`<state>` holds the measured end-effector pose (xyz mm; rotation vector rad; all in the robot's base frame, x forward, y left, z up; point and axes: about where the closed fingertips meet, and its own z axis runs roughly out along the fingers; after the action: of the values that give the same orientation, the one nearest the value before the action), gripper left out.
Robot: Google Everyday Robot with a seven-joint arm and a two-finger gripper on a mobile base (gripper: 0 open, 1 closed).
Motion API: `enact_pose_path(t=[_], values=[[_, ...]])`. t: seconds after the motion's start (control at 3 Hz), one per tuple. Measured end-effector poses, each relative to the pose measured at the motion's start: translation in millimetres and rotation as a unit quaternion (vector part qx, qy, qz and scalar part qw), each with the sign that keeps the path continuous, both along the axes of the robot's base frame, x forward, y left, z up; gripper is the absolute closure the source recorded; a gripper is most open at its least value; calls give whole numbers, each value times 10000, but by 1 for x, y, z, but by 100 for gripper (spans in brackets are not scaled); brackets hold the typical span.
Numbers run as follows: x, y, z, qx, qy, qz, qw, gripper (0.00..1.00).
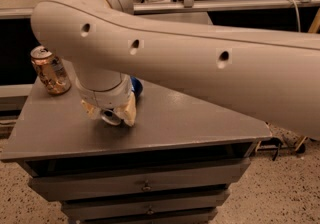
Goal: Place pepsi can upright
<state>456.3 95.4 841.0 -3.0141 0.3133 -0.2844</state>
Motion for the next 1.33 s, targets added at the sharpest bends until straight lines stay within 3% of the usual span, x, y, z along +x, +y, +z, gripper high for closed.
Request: enact_pose_path(t=[0.67, 1.0, 1.33], values=[[8, 3, -3, -343, 15, 46, 9994, 88], [13, 3, 7, -233, 222, -76, 9995, 100], [19, 4, 26, 8, 402, -229, 9989, 83]])
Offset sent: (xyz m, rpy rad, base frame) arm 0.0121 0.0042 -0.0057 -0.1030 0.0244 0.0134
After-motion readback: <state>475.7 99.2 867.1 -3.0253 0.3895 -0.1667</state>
